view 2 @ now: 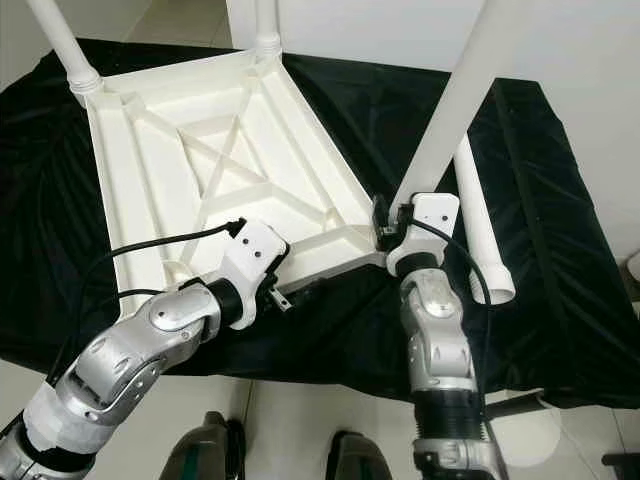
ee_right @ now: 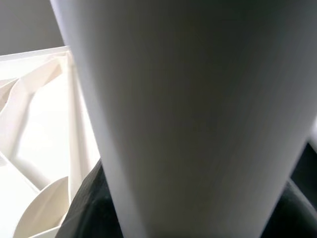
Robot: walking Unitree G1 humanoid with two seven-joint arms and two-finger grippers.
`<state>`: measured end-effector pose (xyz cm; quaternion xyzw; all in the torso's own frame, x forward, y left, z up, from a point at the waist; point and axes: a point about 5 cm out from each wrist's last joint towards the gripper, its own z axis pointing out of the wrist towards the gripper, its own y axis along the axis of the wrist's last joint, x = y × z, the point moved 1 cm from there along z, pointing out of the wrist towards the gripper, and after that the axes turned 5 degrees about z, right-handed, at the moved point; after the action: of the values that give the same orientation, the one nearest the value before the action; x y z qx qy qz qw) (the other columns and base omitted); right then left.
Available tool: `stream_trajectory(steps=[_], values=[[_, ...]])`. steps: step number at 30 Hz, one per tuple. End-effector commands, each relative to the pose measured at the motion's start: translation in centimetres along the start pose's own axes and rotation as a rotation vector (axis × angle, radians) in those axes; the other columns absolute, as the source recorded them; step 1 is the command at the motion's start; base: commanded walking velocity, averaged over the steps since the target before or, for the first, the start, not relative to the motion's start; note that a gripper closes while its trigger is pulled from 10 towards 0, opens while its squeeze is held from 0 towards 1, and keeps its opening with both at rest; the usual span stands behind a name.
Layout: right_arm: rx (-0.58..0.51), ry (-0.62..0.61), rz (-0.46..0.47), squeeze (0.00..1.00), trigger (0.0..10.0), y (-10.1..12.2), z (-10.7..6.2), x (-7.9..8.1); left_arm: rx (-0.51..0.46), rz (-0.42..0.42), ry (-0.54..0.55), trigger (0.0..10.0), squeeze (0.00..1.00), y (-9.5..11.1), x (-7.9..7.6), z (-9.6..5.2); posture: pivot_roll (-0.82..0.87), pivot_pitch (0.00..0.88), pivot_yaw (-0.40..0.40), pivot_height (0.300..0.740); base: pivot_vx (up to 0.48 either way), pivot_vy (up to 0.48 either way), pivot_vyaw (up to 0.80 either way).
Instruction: Building children table
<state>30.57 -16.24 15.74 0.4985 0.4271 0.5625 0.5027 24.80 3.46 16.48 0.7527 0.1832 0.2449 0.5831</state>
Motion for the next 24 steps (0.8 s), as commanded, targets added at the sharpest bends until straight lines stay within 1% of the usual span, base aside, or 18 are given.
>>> stream_trajectory(steps=[1, 2, 6, 8, 10, 13, 17, 18, 19, 21, 23, 24], values=[[0.071, -0.082, 0.012, 0.0, 10.0, -1.5, -1.0, -0.4, -0.018, -0.015, -0.11, 10.0, 0.0, 0.1, -0.4, 0.1, 0.01, 0.104, 0.011, 0.74, 0.0, 0.0, 0.0], [0.071, -0.082, 0.012, 0.0, 10.0, -1.5, -1.0, -0.4, -0.018, -0.015, -0.11, 10.0, 0.0, 0.1, -0.4, 0.1, 0.01, 0.104, 0.011, 0.74, 0.0, 0.0, 0.0], [0.079, -0.153, 0.02, 0.0, 10.0, -1.4, -1.6, 0.2, -0.031, -0.026, -0.112, 10.0, 0.0, 0.3, -0.2, 0.2, 0.0, 0.098, 0.015, 0.74, 0.0, 0.0, 0.0], [0.08, -0.183, 0.033, 0.0, 10.0, -1.4, -2.1, 1.0, -0.044, -0.04, -0.115, 10.0, 0.0, 0.5, 0.0, 0.2, 0.0, 0.097, 0.016, 0.74, 0.0, 0.0, 0.0], [0.083, -0.174, 0.029, 0.0, 10.0, -1.4, -2.2, 1.6, -0.054, -0.055, -0.113, 10.0, 0.0, 0.6, 0.2, 0.2, -0.01, 0.098, 0.02, 0.74, 0.0, 0.0, 0.0], [0.081, -0.172, 0.032, 0.0, 10.0, -1.4, -2.2, 1.6, -0.061, -0.064, -0.111, 10.0, 0.0, 0.8, 0.3, 0.2, -0.01, 0.099, 0.022, 0.74, 0.0, 0.0, 0.0], [0.064, -0.174, 0.048, 0.0, 10.0, -1.0, -2.1, 1.2, -0.088, -0.087, -0.122, 10.0, 0.0, 1.4, 0.3, 0.2, -0.01, 0.098, 0.023, 0.74, 0.0, 0.0, 0.0], [0.053, -0.163, 0.055, 1.0, 10.0, -0.8, -2.0, 1.0, -0.094, -0.093, -0.129, 10.0, 0.0, 1.5, 0.3, 0.1, -0.01, 0.095, 0.024, 0.74, 0.0, 0.0, 0.0], [0.044, -0.141, 0.059, 1.0, 10.0, -0.7, -2.0, 1.0, -0.095, -0.093, -0.138, 10.0, 0.0, 1.5, 0.2, 0.1, -0.01, 0.091, 0.025, 0.74, 0.0, 0.0, 0.0], [0.044, -0.141, 0.059, 1.0, 10.0, -0.7, -2.0, 1.0, -0.095, -0.093, -0.138, 10.0, 0.0, 1.5, 0.2, 0.1, -0.01, 0.091, 0.025, 0.74, 0.0, 0.0, 0.0], [0.043, -0.074, 0.074, 1.0, 10.0, -0.6, -1.7, 1.0, -0.09, -0.089, -0.149, 10.0, 0.0, 1.3, 0.2, 0.0, -0.01, 0.087, 0.025, 0.74, 0.0, 0.0, 0.0], [0.043, -0.074, 0.074, 1.0, 10.0, -0.6, -1.7, 1.0, -0.09, -0.089, -0.149, 10.0, 0.0, 1.3, 0.2, 0.0, -0.01, 0.087, 0.025, 0.74, 0.0, 0.0, 0.0]])
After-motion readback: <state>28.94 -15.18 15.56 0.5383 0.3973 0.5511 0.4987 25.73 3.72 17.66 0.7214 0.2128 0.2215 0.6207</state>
